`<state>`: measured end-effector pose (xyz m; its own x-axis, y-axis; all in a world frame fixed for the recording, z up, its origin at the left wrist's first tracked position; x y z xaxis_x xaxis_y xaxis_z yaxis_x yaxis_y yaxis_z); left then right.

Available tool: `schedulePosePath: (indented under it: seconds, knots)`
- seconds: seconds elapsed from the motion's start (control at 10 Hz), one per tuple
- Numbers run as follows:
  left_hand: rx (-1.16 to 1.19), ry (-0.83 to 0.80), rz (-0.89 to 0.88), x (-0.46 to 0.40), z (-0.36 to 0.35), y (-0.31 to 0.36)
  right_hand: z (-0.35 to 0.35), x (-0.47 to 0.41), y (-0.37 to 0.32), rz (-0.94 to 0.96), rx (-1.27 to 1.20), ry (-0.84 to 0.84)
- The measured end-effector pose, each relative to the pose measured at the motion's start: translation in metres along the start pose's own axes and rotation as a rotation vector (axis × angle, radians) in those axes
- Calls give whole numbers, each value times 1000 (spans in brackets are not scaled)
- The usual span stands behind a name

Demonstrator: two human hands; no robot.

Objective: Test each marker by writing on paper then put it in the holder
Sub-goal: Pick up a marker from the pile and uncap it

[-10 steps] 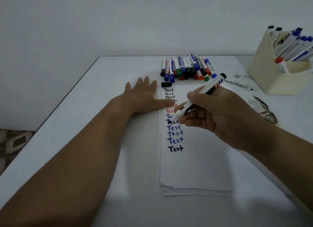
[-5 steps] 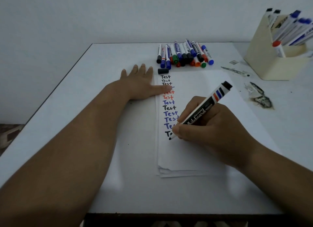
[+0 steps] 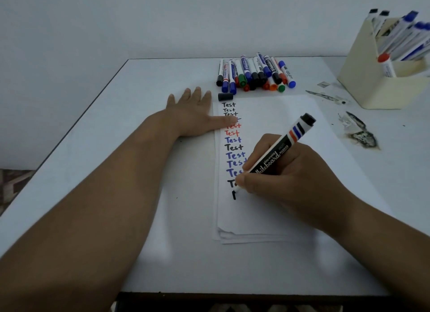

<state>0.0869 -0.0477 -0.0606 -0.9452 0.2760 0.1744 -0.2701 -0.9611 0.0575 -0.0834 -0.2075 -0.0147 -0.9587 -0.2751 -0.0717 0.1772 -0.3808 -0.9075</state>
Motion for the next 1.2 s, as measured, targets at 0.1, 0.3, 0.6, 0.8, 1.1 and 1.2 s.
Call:
schedulePosePath:
  seconds: [0.1,0.3,0.6,0.8,1.1,1.2]
  knots:
    - [0,0,1,0,-1,0,-2,1,-1,5,25,1]
    - [9,0,5,-1,-1,0,-3,1,-3,34,14,8]
    - [10,4,3,-1,-1,-1,0,3,-4,43,-2,12]
    - [7,7,1,-1,0,0,1,4,-3,43,16,35]
    - [5,3,6,0,0,-1,4,5,-3,45,13,52]
    - [16,2,10,-1,-1,-1,7,4,-2,38,0,84]
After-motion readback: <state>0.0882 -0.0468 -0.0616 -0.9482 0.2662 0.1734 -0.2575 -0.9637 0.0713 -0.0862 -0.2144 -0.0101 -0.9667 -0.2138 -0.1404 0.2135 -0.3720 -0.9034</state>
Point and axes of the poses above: each hand's wrist, its own x-axis away from the middle knuckle, its own z-axis out of the back of the hand, y = z × x, the point moved 10 cm from there along -x, towards the middle knuckle, and after that the axes turned 7 degrees about -z, right-handed, at the moved point
